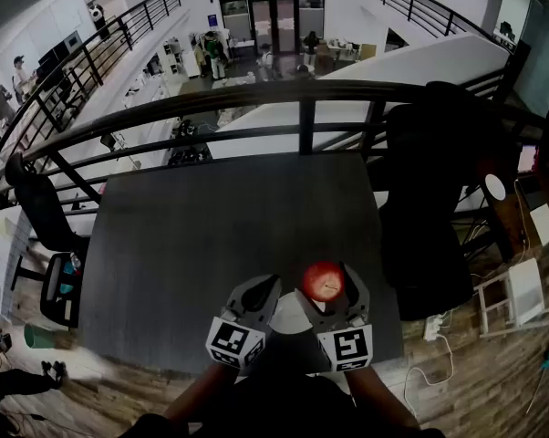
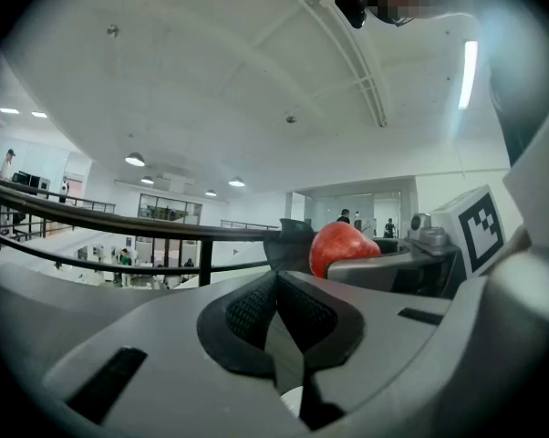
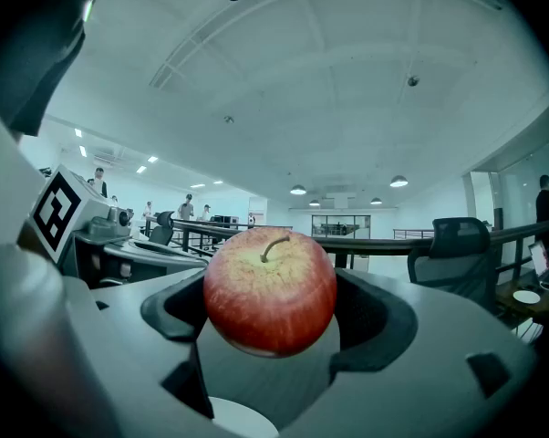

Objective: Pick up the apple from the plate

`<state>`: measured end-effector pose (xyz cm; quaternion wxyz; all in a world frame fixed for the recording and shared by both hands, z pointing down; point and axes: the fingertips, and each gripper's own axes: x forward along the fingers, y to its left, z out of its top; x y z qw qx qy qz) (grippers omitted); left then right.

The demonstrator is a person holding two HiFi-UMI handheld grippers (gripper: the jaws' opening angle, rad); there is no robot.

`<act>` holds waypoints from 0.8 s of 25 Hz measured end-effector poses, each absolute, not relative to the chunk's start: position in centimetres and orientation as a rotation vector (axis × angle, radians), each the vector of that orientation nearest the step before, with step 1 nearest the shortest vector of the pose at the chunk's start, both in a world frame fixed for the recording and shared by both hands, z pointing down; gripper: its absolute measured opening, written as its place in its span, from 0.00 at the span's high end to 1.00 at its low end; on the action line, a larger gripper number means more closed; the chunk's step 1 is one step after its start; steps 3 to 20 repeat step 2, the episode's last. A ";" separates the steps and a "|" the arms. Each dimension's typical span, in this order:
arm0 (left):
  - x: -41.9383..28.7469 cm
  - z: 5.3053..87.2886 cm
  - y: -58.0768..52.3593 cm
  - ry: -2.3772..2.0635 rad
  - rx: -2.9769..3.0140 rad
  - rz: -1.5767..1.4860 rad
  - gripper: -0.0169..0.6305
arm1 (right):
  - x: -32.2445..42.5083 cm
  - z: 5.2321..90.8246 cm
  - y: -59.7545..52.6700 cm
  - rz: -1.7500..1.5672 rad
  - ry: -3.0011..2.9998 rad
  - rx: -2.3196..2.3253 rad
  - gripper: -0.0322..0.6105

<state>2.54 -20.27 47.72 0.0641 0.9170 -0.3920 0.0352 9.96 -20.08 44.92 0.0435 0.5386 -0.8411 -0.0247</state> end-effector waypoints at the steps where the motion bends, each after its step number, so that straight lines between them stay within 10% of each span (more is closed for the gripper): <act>1: 2.4 47.7 -20.3 -1.184 2.760 0.096 0.94 | 9.9 44.9 -20.0 -0.076 -2.570 1.646 0.32; 20: 2.3 47.7 -20.2 -1.184 2.751 0.085 0.94 | 9.9 45.0 -19.9 -0.076 -2.567 1.645 0.32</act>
